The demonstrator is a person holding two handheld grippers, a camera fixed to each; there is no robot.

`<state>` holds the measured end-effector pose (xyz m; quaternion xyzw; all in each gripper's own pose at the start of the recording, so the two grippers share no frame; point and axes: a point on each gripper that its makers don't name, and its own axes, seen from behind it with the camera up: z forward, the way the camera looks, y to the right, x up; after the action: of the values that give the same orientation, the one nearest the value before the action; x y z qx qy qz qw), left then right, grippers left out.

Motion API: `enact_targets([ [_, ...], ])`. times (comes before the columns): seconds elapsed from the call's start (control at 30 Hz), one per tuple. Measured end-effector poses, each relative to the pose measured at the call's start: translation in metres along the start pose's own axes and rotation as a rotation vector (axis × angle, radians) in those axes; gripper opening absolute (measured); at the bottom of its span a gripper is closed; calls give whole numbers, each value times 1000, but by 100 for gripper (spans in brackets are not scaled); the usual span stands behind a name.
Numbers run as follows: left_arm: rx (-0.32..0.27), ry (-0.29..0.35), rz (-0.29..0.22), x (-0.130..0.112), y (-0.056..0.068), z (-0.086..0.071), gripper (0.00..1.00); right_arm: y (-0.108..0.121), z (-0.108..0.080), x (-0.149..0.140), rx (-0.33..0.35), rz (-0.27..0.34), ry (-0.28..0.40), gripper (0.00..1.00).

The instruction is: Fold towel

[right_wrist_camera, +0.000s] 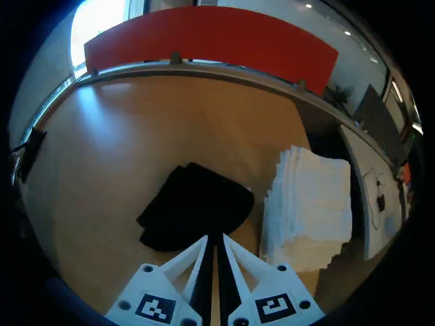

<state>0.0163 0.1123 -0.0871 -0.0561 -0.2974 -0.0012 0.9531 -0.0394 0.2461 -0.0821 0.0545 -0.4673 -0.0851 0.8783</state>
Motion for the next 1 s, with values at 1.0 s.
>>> enact_targets([
  [1.0, 13, -11, 8, -6, 0, -2, 98, 22, 26, -63, -71, 38, -148, 4],
])
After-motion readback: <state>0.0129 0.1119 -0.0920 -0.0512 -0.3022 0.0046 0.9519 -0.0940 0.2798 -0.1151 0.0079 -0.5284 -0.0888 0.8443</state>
